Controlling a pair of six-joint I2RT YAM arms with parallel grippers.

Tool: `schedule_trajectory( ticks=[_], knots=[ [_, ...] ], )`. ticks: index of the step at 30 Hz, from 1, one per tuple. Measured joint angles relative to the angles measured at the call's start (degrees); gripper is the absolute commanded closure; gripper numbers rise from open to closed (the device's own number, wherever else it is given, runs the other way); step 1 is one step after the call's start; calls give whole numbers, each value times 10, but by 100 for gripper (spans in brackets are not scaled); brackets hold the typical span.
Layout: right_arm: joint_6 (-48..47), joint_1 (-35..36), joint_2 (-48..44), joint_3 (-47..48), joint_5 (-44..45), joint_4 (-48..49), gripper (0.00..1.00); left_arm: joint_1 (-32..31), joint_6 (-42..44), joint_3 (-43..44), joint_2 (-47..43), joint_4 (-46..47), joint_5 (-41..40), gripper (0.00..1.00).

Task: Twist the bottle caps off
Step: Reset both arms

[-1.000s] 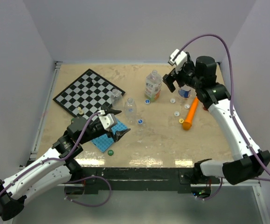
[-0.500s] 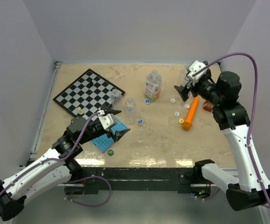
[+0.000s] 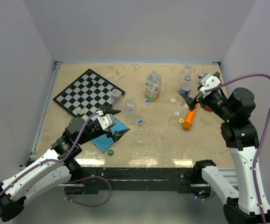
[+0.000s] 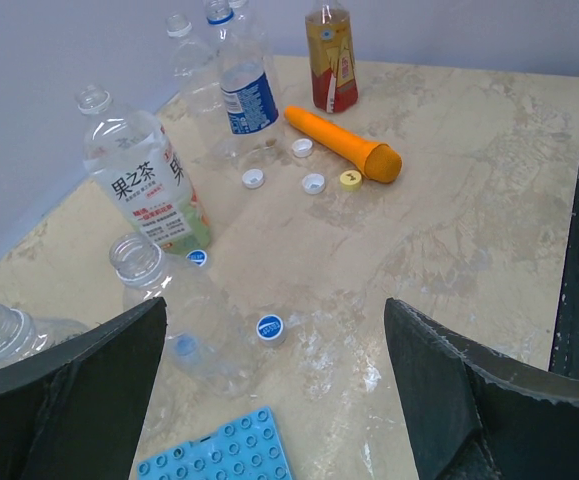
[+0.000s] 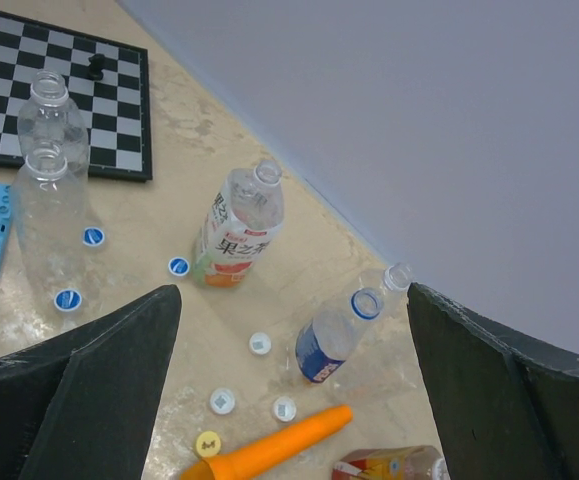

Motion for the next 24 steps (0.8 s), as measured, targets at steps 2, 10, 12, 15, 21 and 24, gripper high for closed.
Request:
schedule_trajectory(
  ticks=[2,10,12,15,21,24],
  knots=[
    [8,-11,-14,-12,-10,0,2,0,-1,0,-2,0,0,4],
    [78,-36,-56,-39,-6,7,2,0,-33,22,-12,-23,-35,0],
    [95,-38,-62,-39,6,10,2,0,-45,28,-19,-30,-43,0],
    [129,-50,-71,-39,20,17,2,0,-64,37,-28,-44,-52,0],
    [184,-89,-92,-45,23,34,2,0,-108,72,-41,-107,-83,0],
    [193,-98,-104,-49,22,37,2,0,-124,86,-48,-134,-102,0]
  ],
)
